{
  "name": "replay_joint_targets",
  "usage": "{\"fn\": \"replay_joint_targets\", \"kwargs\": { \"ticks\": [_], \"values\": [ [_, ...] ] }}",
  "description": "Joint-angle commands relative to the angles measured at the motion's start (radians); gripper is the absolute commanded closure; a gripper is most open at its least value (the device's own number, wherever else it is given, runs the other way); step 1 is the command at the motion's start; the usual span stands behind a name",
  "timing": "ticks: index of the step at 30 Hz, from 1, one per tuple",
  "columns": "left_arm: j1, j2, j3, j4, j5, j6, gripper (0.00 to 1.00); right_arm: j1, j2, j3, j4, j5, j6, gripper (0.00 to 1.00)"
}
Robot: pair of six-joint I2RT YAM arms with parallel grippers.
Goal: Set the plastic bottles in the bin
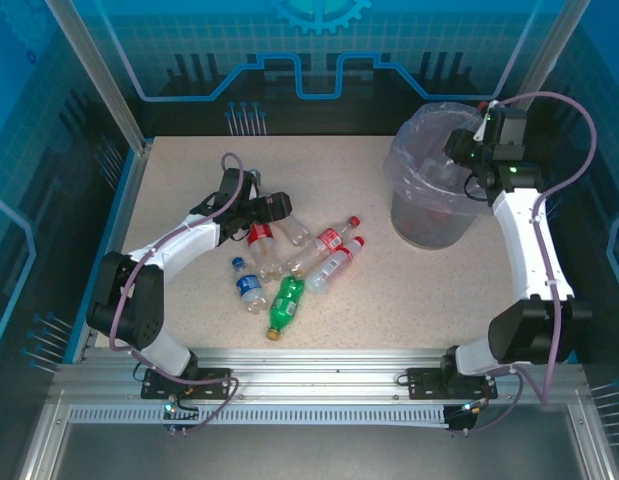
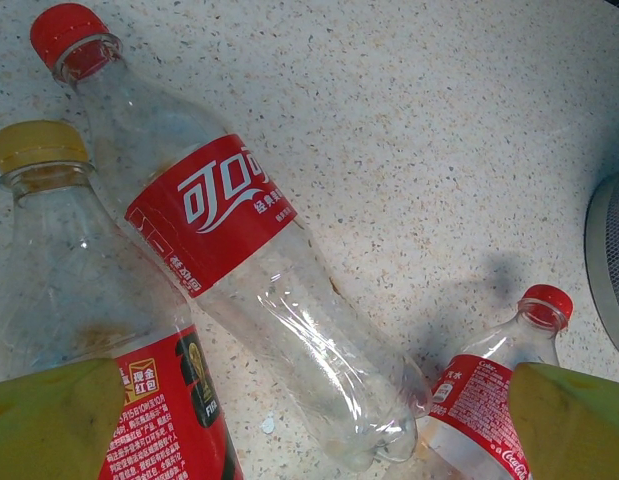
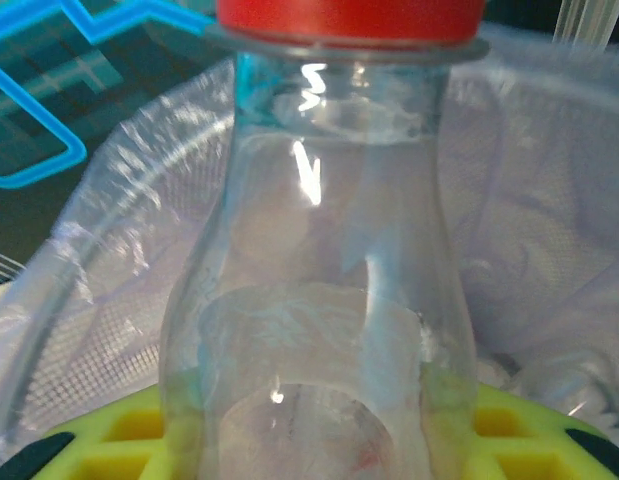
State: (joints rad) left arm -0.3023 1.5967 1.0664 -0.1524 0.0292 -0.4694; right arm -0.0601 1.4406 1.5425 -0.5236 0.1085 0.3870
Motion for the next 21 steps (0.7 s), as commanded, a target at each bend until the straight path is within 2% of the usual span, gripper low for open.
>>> {"fn": "replay_joint_targets", "kwargs": {
  "ticks": [1, 9, 21],
  "values": [
    [-0.003, 0.019, 0.037, 0.003, 0.002, 0.007, 0.01, -0.001, -0.049, 0.047, 0.042, 0.050, -0.036, 0.61],
    [-0.003, -0.001, 0.038, -0.021, -0.017, 0.022, 0.01, 0.014, 0.047, 0.036, 0.117, 0.000, 0.003, 0.61],
    [0.017, -0.008, 0.033, -0.087, -0.074, 0.044, 0.02, 0.032, 0.088, -0.045, 0.002, -0.076, -0.019, 0.59]
  ]
}}
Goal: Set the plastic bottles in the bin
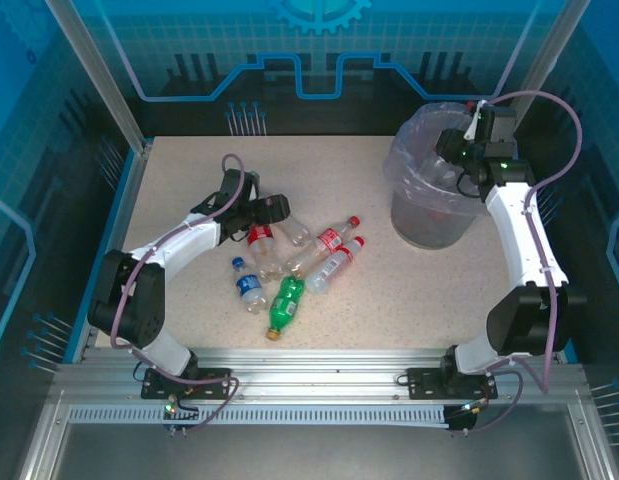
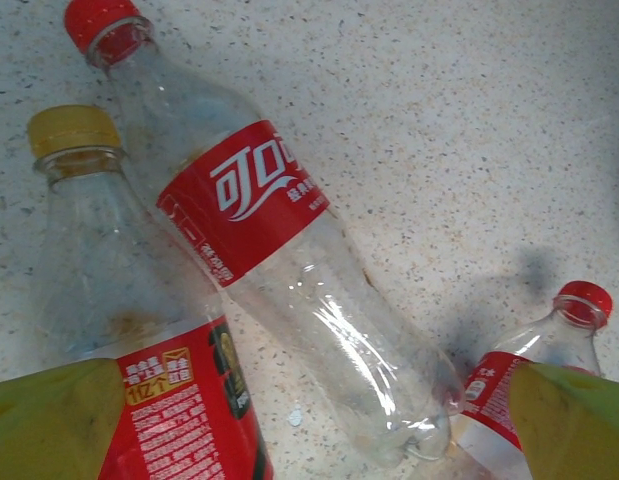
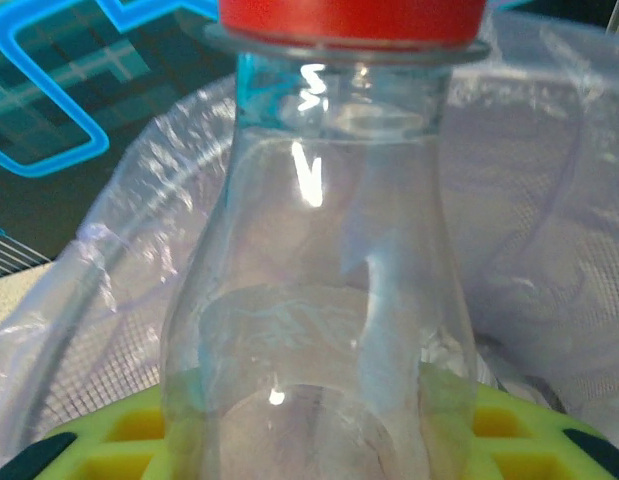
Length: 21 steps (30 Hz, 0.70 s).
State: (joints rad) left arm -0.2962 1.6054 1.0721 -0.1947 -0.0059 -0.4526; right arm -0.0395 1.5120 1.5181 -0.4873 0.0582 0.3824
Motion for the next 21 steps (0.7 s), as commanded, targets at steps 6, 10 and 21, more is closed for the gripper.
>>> {"fn": "replay_joint_targets", "kwargs": {
  "ticks": [6, 10, 21],
  "values": [
    [0.016, 0.022, 0.035, -0.076, -0.069, 0.033, 0.04, 0.011, 0.103, -0.017, -0.019, -0.037, -0.021, 0.56],
    [0.016, 0.032, 0.021, -0.065, -0.078, 0.022, 0.04, 0.010, 0.140, -0.014, -0.013, -0.055, -0.014, 0.50],
    [0.016, 0.050, 0.017, -0.077, -0.089, 0.031, 0.04, 0.007, 0.152, 0.067, -0.091, -0.040, -0.049, 0.19]
  ]
}}
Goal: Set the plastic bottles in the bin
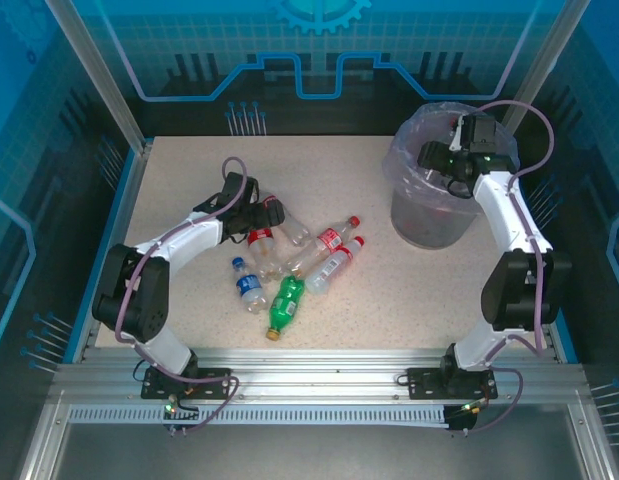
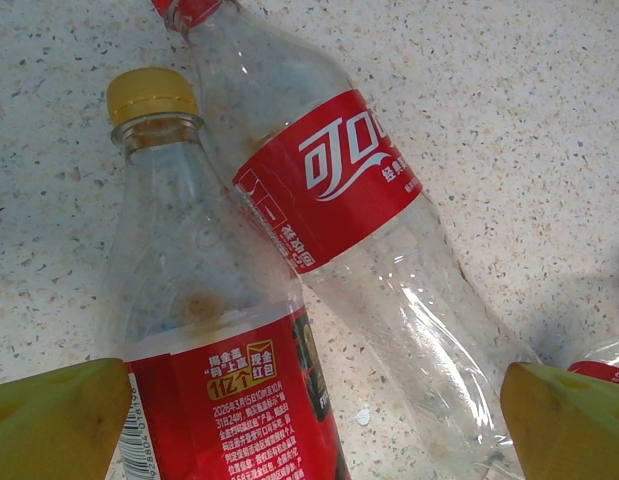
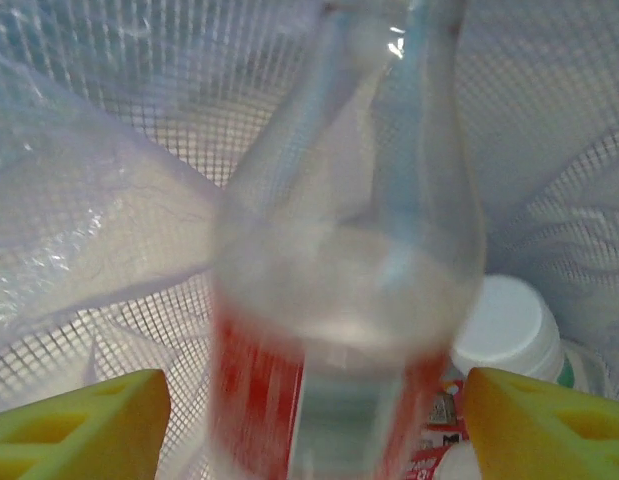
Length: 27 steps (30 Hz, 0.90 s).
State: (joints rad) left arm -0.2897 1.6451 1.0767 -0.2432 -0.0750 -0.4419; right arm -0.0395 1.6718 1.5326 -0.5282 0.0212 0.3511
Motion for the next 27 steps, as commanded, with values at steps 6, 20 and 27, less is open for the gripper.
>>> {"fn": "replay_joint_targets", "kwargs": {
  "ticks": [6, 20, 27],
  "values": [
    [0.011, -0.009, 0.020, -0.053, -0.015, 0.042, 0.04, 0.007, -0.047, 0.152, -0.127, 0.008, -0.051, 0.11],
    [-0.015, -0.190, 0.059, -0.400, 0.020, 0.013, 0.09, 0.077, -0.262, 0.103, -0.161, 0.022, -0.027, 0.06],
    [-0.051, -0.159, 0.096, -0.556, 0.055, -0.037, 0.15, 0.127, -0.294, 0.004, -0.117, 0.014, 0.019, 0.06]
  ]
}}
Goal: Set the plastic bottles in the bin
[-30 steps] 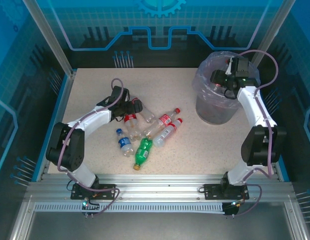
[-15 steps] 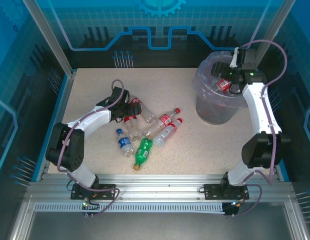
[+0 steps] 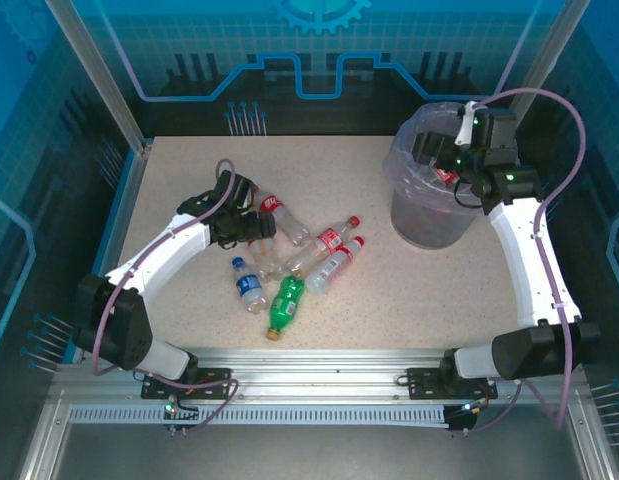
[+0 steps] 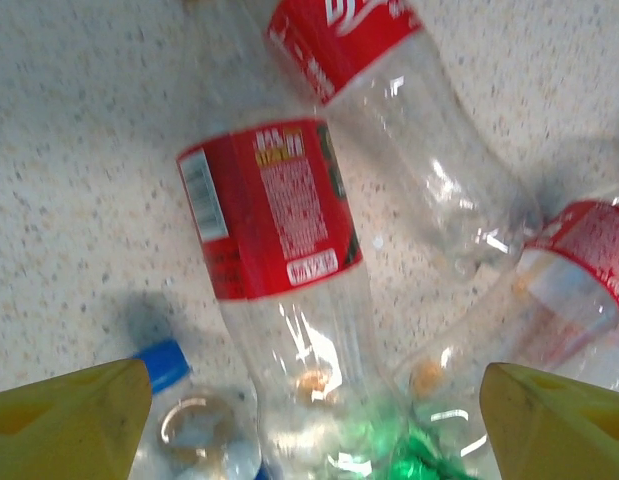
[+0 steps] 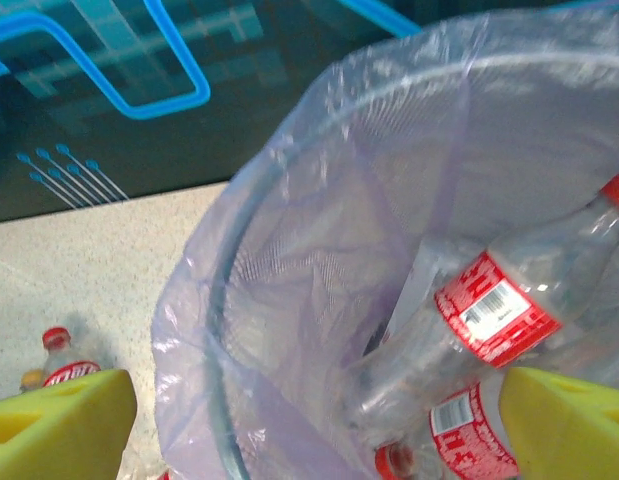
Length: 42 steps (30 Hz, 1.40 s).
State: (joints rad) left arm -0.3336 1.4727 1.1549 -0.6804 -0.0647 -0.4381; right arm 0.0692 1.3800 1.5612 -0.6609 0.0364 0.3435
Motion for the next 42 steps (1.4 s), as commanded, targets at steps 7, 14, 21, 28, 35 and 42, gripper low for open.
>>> {"fn": "replay_joint_targets", "kwargs": {
  "ticks": [7, 14, 21, 28, 35, 42],
  "values": [
    [-0.034, 0.047, -0.021, -0.045, 0.067, -0.080, 0.22, 0.031, -0.001, -0.063, 0.031, -0.012, 0.035, 0.06],
    [-0.050, 0.144, -0.009, -0.016, 0.045, -0.082, 0.25, 0.034, -0.003, -0.092, 0.040, -0.013, 0.035, 0.06],
    [-0.050, 0.206, -0.017, 0.023, 0.062, -0.085, 0.27, 0.025, -0.026, -0.109, 0.035, -0.013, 0.024, 0.06],
    [-0.049, 0.274, -0.012, 0.073, 0.065, -0.077, 0.28, 0.004, -0.073, -0.148, 0.046, -0.019, 0.034, 0.06],
    [-0.048, 0.323, 0.032, 0.095, 0.057, -0.068, 0.34, -0.013, -0.101, -0.160, 0.035, -0.023, 0.032, 0.06],
    [-0.047, 0.262, 0.045, 0.054, 0.036, -0.039, 0.39, -0.011, -0.121, -0.164, 0.038, -0.043, 0.051, 0.06]
  ]
}}
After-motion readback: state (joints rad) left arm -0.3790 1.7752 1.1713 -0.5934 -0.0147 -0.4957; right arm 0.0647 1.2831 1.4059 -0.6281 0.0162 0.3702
